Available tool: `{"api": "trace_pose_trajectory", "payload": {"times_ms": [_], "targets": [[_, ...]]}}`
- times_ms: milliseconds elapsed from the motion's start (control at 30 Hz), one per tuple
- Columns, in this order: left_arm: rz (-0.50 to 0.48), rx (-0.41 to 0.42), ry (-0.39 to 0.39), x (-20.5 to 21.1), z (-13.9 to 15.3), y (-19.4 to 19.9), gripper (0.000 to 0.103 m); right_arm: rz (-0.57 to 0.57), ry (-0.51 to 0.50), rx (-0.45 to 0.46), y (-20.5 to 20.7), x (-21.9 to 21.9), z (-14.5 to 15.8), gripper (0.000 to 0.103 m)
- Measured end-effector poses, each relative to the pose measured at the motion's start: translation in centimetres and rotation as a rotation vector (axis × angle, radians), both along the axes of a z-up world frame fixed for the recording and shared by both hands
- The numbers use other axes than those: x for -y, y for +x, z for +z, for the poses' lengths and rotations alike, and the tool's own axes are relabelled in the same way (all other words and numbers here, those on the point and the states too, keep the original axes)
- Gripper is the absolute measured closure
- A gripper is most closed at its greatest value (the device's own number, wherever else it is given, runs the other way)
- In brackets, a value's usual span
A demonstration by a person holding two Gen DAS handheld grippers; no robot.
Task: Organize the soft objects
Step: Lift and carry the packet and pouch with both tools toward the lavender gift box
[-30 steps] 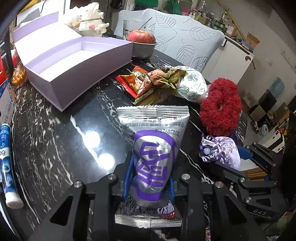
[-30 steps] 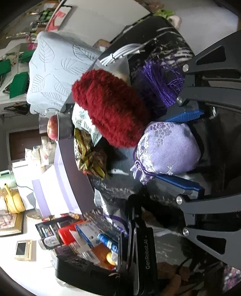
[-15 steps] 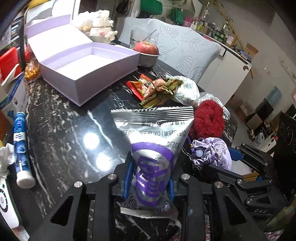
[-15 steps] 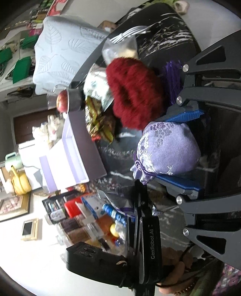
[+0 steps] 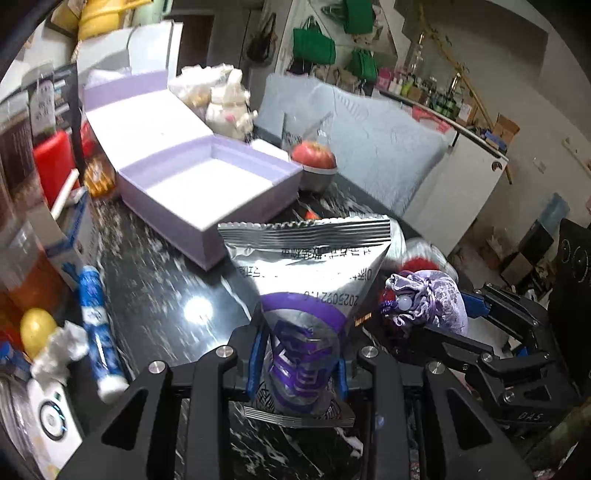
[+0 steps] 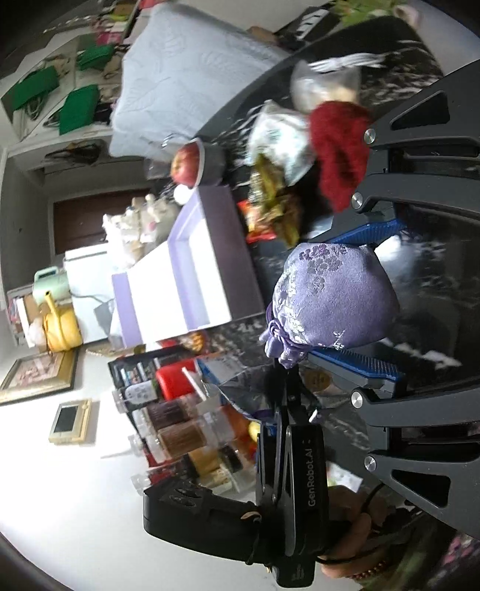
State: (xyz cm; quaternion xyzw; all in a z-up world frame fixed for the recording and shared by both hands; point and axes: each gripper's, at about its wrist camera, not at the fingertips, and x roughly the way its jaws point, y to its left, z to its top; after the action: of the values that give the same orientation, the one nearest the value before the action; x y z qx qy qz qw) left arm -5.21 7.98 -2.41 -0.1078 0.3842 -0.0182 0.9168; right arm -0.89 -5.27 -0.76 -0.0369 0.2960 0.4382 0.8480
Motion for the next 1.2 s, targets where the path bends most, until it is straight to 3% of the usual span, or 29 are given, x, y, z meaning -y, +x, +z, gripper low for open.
{"api": "trace_pose_trajectory", "payload": {"times_ms": [433, 1200], "targets": [[0.024, 0.134, 0.07, -2.3, 5.5, 2.1, 0.073, 0.058, 0.056, 0.074, 3.9, -3.4, 5.2, 0.052], [0.042, 0.163, 0.145, -8.4, 8.8, 11.9, 0.073, 0.1, 0.01, 0.119, 15.4, -11.2, 9.7, 0.052]]}}
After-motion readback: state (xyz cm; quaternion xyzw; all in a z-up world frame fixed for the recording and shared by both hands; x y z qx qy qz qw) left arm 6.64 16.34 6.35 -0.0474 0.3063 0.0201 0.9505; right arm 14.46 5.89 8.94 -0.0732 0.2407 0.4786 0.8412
